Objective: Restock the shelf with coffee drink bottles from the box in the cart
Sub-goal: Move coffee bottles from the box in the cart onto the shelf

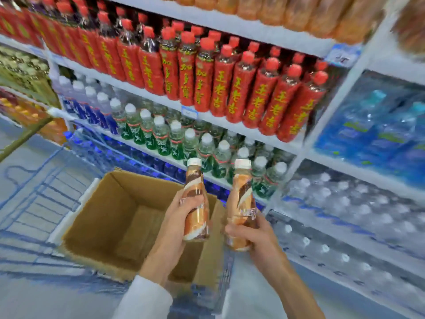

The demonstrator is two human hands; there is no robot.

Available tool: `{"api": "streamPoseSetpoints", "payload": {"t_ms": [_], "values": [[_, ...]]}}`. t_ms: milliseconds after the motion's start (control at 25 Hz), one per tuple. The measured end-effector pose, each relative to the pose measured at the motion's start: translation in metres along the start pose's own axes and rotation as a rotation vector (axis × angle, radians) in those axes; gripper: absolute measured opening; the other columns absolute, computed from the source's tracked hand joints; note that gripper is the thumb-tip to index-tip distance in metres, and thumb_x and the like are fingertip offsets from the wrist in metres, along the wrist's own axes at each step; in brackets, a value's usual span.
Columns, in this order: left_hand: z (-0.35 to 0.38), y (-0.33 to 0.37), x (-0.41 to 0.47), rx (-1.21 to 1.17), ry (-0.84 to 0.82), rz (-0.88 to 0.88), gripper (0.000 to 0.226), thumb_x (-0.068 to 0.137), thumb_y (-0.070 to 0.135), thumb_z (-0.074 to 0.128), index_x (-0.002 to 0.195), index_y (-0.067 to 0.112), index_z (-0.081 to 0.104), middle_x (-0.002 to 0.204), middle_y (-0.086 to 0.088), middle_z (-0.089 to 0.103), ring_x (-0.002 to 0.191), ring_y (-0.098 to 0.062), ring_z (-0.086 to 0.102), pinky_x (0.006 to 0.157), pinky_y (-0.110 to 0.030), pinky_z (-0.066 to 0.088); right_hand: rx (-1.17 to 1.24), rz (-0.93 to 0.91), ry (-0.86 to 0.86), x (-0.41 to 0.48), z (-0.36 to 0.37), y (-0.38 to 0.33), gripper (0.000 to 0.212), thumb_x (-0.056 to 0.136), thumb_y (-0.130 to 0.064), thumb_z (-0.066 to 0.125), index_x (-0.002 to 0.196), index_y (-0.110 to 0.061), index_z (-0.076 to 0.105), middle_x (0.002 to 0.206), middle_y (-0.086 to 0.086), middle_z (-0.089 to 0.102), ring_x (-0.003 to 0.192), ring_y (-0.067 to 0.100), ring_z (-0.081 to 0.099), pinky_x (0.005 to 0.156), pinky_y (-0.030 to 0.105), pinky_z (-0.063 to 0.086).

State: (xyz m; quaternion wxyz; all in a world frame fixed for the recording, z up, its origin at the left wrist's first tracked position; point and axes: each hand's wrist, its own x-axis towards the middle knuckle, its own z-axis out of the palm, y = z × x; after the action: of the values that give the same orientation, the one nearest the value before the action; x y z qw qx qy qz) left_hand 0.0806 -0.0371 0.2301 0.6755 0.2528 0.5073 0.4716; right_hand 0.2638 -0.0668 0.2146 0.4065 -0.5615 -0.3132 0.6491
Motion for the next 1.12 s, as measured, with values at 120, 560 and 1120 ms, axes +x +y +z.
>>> {"api": "streamPoseSetpoints", "payload": {"t_ms": [120,560,1120], "values": [[0.072,-0.021,-0.046,0.049,-0.139,0.033,0.046,0.056,0.026,0.075,0.102,0.024,0.073,0.083,-0.010,0.068,0.069,-0.025,0.065,0.064,-0.038,0.055,0.027,-0.108,0.098,-0.059,-0.056,-0.012,0.073,0.047,-0.031,0.092,0.114,-0.022,0.066,0.103,0.004,0.077,0.096,0.024,0.073,0.094,0.046,0.053],[0.283,-0.111,-0.148,0.183,-0.392,0.058,0.030,0.065,0.021,0.072,0.092,0.035,0.074,0.087,-0.003,0.071,0.079,-0.023,0.066,0.080,-0.048,0.054,0.344,-0.295,0.367,-0.209,-0.242,-0.017,0.033,0.076,-0.037,0.069,0.104,-0.020,0.065,0.092,-0.002,0.074,0.087,0.014,0.072,0.081,0.039,0.052],[0.504,-0.161,-0.086,0.244,-0.633,0.024,0.040,0.063,0.015,0.068,0.102,0.022,0.069,0.088,-0.006,0.072,0.075,-0.022,0.069,0.067,-0.041,0.055,0.261,-0.400,0.622,-0.199,-0.435,-0.087,0.065,0.070,-0.033,0.088,0.125,-0.021,0.056,0.114,0.006,0.073,0.104,0.025,0.073,0.091,0.046,0.059]]}}
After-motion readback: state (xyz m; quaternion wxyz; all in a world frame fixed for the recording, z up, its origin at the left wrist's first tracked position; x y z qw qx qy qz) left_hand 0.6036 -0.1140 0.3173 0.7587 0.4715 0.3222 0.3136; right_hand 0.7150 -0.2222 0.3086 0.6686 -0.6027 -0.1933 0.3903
